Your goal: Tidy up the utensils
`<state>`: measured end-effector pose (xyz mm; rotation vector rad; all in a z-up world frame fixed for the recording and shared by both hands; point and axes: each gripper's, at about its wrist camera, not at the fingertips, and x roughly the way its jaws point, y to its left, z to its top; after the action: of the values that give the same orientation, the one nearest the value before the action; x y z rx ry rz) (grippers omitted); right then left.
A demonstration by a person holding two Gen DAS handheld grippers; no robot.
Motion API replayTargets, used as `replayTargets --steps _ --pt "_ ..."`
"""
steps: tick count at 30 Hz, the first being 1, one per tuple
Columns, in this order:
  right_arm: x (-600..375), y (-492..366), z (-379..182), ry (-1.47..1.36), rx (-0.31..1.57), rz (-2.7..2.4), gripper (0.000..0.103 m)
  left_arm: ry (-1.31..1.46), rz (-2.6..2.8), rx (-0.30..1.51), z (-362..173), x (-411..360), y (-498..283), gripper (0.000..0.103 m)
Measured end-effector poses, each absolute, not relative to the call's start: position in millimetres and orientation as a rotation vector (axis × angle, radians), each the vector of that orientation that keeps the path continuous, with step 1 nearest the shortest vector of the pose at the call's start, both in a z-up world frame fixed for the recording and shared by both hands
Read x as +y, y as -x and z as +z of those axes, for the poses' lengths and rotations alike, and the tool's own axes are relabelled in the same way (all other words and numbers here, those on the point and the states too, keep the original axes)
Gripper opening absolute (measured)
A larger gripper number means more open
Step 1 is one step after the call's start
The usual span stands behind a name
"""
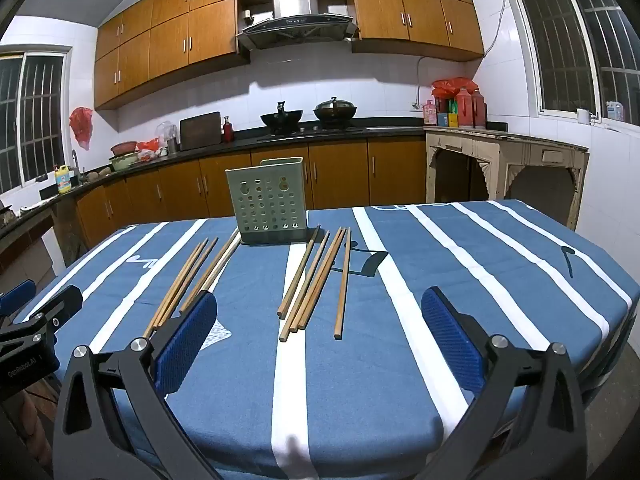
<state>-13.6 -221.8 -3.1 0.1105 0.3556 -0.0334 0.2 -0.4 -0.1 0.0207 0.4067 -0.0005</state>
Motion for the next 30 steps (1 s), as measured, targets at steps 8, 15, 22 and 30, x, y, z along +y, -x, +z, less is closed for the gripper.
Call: replayTargets --steps 8,15,22,30 --pt "-222.1 14.1 -2.9 -0.109 0.355 -0.034 0.101 -0.017 -0.002 0.408 -0.1 -0.3 -0.1 0.099" --pt "-222.4 14.2 -2.9 -0.11 0.355 -0.034 0.101 -0.016 -0.002 0.409 0.0 -0.5 -0.1 0.099" --pt "-222.6 14.5 -2.7 -0.109 0.355 -0.033 0.101 -0.016 -0.002 0.41 0.0 -0.4 0.2 0.099" --pt "-223.0 14.8 -2.6 -0.109 0.355 -0.034 0.101 -0.016 -0.003 0.411 -0.1 -0.1 0.3 0.099"
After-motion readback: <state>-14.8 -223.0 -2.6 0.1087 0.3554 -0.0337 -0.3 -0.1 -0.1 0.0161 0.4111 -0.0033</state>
